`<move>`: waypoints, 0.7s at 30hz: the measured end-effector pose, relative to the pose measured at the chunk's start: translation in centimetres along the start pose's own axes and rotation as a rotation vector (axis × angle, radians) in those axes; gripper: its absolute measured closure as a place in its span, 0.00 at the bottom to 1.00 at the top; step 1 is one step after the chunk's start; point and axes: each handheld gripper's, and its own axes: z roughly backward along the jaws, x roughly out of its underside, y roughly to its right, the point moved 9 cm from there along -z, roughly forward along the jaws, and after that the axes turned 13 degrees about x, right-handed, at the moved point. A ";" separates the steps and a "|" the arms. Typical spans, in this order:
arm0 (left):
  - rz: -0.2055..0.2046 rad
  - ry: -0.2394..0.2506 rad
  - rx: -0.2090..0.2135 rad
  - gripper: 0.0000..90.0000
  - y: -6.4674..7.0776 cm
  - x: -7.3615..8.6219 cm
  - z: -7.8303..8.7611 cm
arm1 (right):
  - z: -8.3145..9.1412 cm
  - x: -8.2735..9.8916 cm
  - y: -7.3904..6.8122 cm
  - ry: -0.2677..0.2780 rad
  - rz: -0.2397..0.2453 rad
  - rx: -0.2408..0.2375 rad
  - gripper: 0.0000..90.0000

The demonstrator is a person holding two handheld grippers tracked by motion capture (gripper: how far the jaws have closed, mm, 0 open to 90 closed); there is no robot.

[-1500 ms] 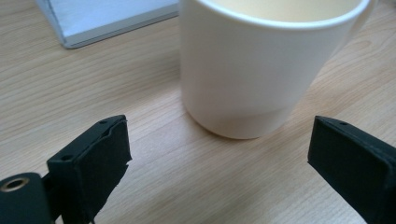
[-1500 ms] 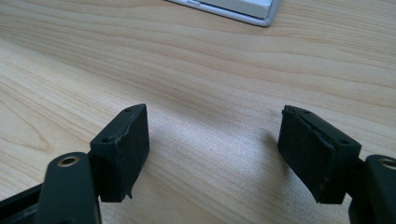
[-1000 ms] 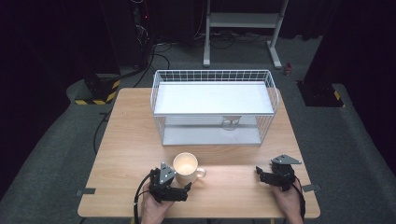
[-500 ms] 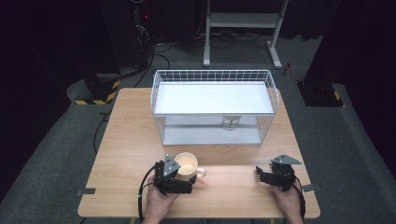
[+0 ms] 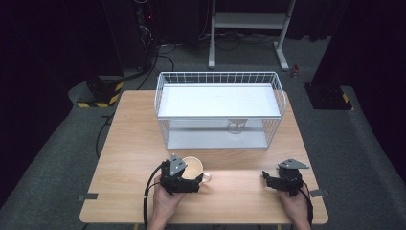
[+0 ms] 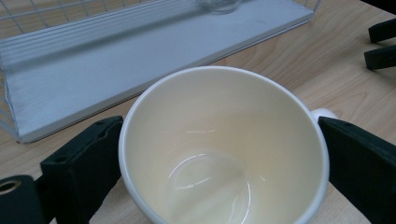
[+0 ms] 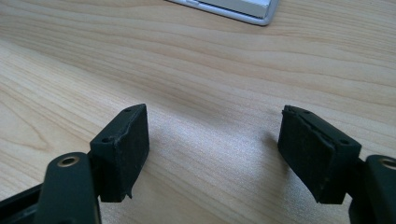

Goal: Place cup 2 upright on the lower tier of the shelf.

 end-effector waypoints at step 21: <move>-0.009 0.003 0.017 0.10 -0.4 -0.1 -0.8 | 0.0 0.0 0.0 0.000 0.000 0.000 0.28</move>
